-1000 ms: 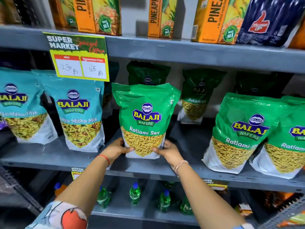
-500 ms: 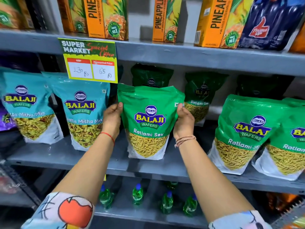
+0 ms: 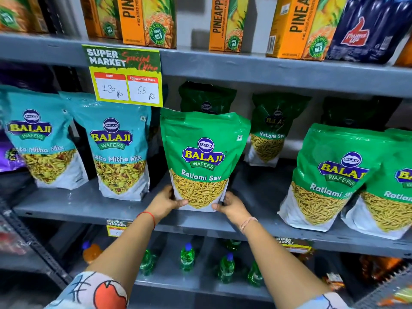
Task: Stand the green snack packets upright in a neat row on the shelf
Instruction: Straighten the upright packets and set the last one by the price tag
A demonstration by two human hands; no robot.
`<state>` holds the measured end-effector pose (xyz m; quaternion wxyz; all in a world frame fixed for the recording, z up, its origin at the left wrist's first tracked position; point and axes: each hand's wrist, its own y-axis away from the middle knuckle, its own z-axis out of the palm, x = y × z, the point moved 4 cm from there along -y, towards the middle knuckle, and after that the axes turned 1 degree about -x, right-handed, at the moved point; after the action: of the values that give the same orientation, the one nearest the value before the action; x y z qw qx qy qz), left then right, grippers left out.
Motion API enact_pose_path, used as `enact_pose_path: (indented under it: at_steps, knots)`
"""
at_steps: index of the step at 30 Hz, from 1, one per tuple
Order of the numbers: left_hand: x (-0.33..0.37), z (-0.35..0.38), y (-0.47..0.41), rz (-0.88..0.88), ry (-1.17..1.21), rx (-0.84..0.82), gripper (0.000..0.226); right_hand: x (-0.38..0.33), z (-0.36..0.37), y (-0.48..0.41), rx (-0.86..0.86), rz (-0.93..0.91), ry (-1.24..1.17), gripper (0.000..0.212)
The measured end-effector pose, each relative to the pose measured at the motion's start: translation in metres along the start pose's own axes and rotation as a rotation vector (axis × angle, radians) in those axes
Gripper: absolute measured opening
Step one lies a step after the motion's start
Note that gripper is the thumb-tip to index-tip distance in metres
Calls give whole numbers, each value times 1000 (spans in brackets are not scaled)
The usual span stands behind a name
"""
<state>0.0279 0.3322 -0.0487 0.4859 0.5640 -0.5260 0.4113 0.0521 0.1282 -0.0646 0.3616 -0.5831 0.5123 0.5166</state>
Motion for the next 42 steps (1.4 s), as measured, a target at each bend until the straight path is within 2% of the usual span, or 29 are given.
enact_pose_path:
  at_steps: [6, 7, 9, 10, 11, 12, 14, 16, 18, 19, 20, 22, 24, 28, 31, 32, 35, 37, 42]
  knots:
    - [-8, -1, -2, 30, -15, 32, 67, -1, 5, 7, 36, -36, 90, 43]
    - [-5, 1, 5, 70, -2, 98, 71, -4, 4, 16, 50, -63, 101, 50]
    - [4, 4, 35, 163, -93, 402, 67, 0, -6, 40, 130, -129, 116, 63]
    - [9, 9, 56, 235, -211, 585, 55, 7, -12, 53, 189, -169, 148, 63]
    - [12, 24, 75, 315, -351, 694, 46, 13, -22, 73, 247, -191, 184, 58]
    - [15, 43, 91, 395, -458, 714, 43, 22, -32, 90, 300, -237, 188, 49]
    - [19, 90, 99, 482, -500, 558, 45, 33, -59, 124, 435, -286, 137, 38]
    - [27, 139, 85, 451, -402, 342, 52, 38, -101, 148, 640, -309, 96, 39]
    - [41, 178, 60, 341, -213, 182, 66, 43, -150, 159, 823, -293, 83, 60]
    - [48, 197, 46, 281, -129, 92, 78, 45, -176, 159, 841, -244, 71, 71]
    - [55, 215, 32, 255, -83, -10, 89, 50, -198, 154, 808, -196, 46, 79]
    - [67, 248, 6, 217, -137, -199, 104, 56, -235, 139, 659, -125, 16, 93]
    - [74, 269, -9, 153, -207, -306, 108, 56, -259, 125, 507, -88, -9, 95]
    - [67, 285, -26, 2, -195, -284, 107, 45, -278, 106, 240, -62, -22, 82]
    - [63, 288, -29, -21, -116, -290, 132, 44, -285, 92, 164, -35, 5, 72]
    - [63, 289, -29, -23, -83, -291, 131, 45, -285, 88, 163, -26, 9, 67]
    - [59, 284, -29, -11, 4, -268, 97, 45, -277, 81, 186, -24, -46, 50]
    - [54, 274, -29, -7, 37, -248, 84, 44, -265, 77, 172, -33, -98, 43]
    - [47, 237, -24, -15, 113, -184, 87, 38, -226, 63, 103, -48, -149, 44]
